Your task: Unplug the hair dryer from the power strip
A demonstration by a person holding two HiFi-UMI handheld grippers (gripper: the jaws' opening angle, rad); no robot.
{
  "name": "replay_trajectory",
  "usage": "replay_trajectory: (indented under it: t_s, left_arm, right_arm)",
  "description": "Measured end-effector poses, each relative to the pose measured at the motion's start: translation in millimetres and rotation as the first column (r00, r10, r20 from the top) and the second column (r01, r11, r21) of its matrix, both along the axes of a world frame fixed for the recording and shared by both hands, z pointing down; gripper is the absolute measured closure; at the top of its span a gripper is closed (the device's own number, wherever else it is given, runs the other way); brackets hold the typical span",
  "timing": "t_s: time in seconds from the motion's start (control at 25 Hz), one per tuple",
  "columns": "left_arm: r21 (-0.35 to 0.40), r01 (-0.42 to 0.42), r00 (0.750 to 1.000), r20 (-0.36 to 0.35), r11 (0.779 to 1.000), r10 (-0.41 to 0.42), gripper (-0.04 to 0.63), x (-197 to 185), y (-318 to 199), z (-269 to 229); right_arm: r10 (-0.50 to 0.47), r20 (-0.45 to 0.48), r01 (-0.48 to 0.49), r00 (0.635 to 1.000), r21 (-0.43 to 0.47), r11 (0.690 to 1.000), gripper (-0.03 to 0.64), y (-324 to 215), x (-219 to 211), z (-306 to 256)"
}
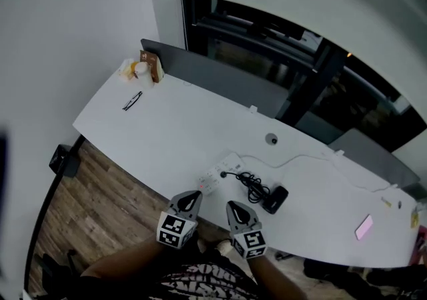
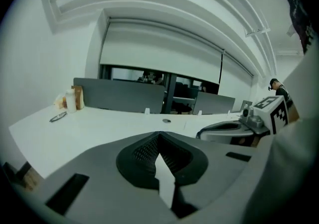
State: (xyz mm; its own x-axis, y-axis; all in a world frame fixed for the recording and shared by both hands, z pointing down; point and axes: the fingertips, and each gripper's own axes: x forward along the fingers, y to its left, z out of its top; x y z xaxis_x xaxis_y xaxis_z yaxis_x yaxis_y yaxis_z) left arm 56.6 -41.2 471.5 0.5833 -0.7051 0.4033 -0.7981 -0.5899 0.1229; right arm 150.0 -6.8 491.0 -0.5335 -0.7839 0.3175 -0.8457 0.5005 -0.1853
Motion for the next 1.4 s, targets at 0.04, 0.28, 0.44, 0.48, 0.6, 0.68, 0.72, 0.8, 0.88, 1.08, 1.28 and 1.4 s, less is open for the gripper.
replay_trajectory:
  t_s: [0.04,0.28,0.44,0.48,0.6,0.68,0.72,0.8,0.88,1.08,1.28,1.4]
  left_arm:
    - [-0.024,-0.024,1.000,0.014,0.999,0.025,0.568,3,-7,14]
    - [-0.187,-0.222,0.964,0.105,0.957,0.244,0.568,27,-47,101]
    - [-0.287,-0.312,0.923,0.134,0.906,0.360,0.568,35,-69,156]
    - [-0.310,-0.345,0.913,0.111,0.886,0.393,0.568,41,-72,161]
    - [-0.367,-0.443,0.868,0.054,0.818,0.494,0.568,59,-69,167]
    - [-0.384,-0.473,0.832,0.102,0.793,0.545,0.568,64,-65,178]
    - [-0.388,-0.474,0.819,0.135,0.791,0.557,0.568,65,-64,183]
    - [-0.403,-0.455,0.814,0.173,0.794,0.554,0.568,67,-63,187]
    - [-0.433,-0.425,0.827,0.171,0.795,0.536,0.568,70,-62,187]
    - [-0.407,-0.424,0.820,0.206,0.809,0.534,0.569,73,-64,189]
    - [-0.413,-0.387,0.845,0.200,0.825,0.496,0.568,69,-63,191]
    - [-0.332,-0.331,0.903,0.161,0.884,0.398,0.568,62,-76,170]
  right_arm:
    - [0.024,-0.005,-0.024,1.000,-0.028,0.999,0.578,-14,-3,18]
    - [0.148,-0.088,-0.163,0.985,-0.207,0.964,0.471,-82,-6,112]
    - [0.236,-0.043,-0.240,0.971,-0.225,0.944,0.471,-109,-10,122]
    - [0.255,-0.041,-0.257,0.966,-0.218,0.941,0.471,-113,-10,123]
    - [0.328,-0.011,-0.324,0.944,-0.204,0.924,0.463,-125,-6,122]
    - [0.394,0.040,-0.378,0.918,-0.210,0.902,0.476,-133,0,120]
    - [0.421,0.075,-0.396,0.904,-0.224,0.890,0.523,-135,3,120]
    - [0.458,0.166,-0.408,0.874,-0.263,0.874,0.541,-134,8,118]
    - [0.480,0.300,-0.415,0.824,-0.256,0.873,0.546,-134,16,101]
    - [0.432,0.408,-0.387,0.804,-0.192,0.902,0.543,-143,32,67]
    - [0.396,0.282,-0.326,0.874,-0.263,0.908,0.543,-123,37,93]
    - [0.339,0.223,-0.261,0.914,-0.315,0.912,0.505,-111,34,101]
